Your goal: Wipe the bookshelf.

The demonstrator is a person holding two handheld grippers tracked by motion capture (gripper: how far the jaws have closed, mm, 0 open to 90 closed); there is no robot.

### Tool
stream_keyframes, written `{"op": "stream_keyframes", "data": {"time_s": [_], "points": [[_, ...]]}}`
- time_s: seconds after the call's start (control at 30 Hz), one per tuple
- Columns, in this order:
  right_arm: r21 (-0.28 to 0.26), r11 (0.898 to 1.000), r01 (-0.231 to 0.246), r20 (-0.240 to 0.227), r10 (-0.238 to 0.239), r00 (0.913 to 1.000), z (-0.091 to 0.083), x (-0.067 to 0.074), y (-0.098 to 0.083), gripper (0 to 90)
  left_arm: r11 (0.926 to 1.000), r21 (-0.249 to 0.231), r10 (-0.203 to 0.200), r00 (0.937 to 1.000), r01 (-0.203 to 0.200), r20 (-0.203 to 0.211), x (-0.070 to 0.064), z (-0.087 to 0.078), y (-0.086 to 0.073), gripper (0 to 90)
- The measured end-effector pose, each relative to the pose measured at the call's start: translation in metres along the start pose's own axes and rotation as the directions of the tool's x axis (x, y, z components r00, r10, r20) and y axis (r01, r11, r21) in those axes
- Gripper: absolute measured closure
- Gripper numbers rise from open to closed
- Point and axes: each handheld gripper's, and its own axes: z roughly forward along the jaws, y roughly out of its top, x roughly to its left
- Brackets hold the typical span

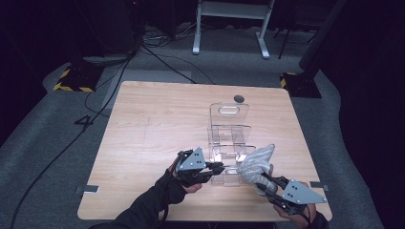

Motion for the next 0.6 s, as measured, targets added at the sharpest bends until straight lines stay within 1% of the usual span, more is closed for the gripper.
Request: {"op": "stream_keyframes", "data": {"time_s": [0.03, 0.07, 0.1, 0.17, 0.23, 0.27, 0.3, 0.33, 0.37, 0.47, 0.53, 0.6], "points": [[0.022, 1.000, 0.010, -0.007, -0.010, 0.9999, 0.005, 0.002, -0.003, 70.5, 1.0000, -0.003, -0.004, 1.0000, 0.004, 0.006, -0.001, 0.000, 0.000, 83.4], [0.033, 0.999, 0.004, -0.015, -0.004, 0.9999, 0.009, 0.003, -0.005, 70.4, 0.9999, -0.006, -0.011, 0.9999, 0.011, 0.012, -0.001, 0.001, -0.001, 83.8], [0.049, 0.999, 0.011, -0.029, -0.010, 0.9995, 0.014, 0.004, -0.008, 70.4, 1.0000, -0.004, -0.004, 0.9998, 0.004, 0.017, -0.002, 0.002, 0.000, 84.3], [0.089, 0.996, 0.017, -0.058, -0.012, 0.9983, 0.026, 0.007, -0.015, 70.4, 1.0000, 0.000, 0.007, 0.9999, -0.007, 0.009, -0.004, 0.003, 0.000, 85.3], [0.117, 0.993, 0.014, -0.079, -0.005, 0.9969, 0.037, 0.010, -0.020, 70.5, 1.0000, -0.002, 0.000, 0.9999, 0.000, 0.012, -0.004, 0.003, 0.000, 85.8], [0.129, 0.992, 0.015, -0.097, -0.002, 0.9952, 0.041, 0.012, -0.021, 70.4, 1.0000, -0.005, -0.001, 0.9999, 0.001, 0.012, -0.004, 0.003, 0.000, 85.8], [0.142, 0.990, 0.025, -0.113, -0.009, 0.9936, 0.045, 0.013, -0.023, 70.3, 1.0000, -0.007, -0.003, 0.9999, 0.003, 0.011, -0.005, 0.004, 0.000, 85.8], [0.153, 0.988, 0.025, -0.115, -0.008, 0.9933, 0.049, 0.016, -0.025, 70.3, 0.9999, -0.009, -0.007, 0.9998, 0.007, 0.019, -0.005, 0.004, -0.001, 85.9], [0.175, 0.984, 0.031, -0.143, -0.005, 0.9897, 0.054, 0.018, -0.029, 70.2, 0.9999, -0.011, -0.007, 0.9998, 0.007, 0.020, -0.005, 0.005, -0.001, 86.0], [0.200, 0.978, 0.051, -0.158, -0.019, 0.9873, 0.061, 0.025, -0.033, 70.2, 0.9999, -0.013, -0.010, 0.9998, 0.010, 0.018, -0.007, 0.005, -0.001, 86.0], [0.205, 0.978, 0.049, -0.165, -0.015, 0.9862, 0.064, 0.027, -0.033, 70.3, 0.9998, -0.015, -0.013, 0.9998, 0.013, 0.015, -0.007, 0.006, -0.001, 85.9], [0.208, 0.976, 0.067, -0.164, -0.033, 0.9859, 0.066, 0.030, -0.032, 70.3, 0.9998, -0.016, -0.013, 0.9998, 0.013, 0.014, -0.008, 0.006, -0.002, 85.9]]}}
